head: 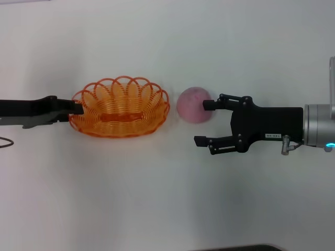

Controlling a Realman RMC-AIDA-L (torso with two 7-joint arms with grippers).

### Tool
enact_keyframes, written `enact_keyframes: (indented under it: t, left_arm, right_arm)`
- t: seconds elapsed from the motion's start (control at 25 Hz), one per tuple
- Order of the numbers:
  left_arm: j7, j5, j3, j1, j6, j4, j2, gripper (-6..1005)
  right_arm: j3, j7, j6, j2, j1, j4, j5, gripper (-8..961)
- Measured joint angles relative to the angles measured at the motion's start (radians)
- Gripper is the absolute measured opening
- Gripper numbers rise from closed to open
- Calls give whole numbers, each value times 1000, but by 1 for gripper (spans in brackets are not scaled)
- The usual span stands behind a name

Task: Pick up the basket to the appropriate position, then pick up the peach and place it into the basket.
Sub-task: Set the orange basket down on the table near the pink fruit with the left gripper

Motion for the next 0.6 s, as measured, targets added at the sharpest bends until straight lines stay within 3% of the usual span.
enact_keyframes:
  t: [0.56,0.6]
  left_arm:
    - [33,-11,-5,5,2,26,6,870]
    - [50,-17,-7,5,2,31,7,871]
  right_arm:
    - [0,0,0,3,3,7,0,915]
    - [0,0,0,3,3,7,0,915]
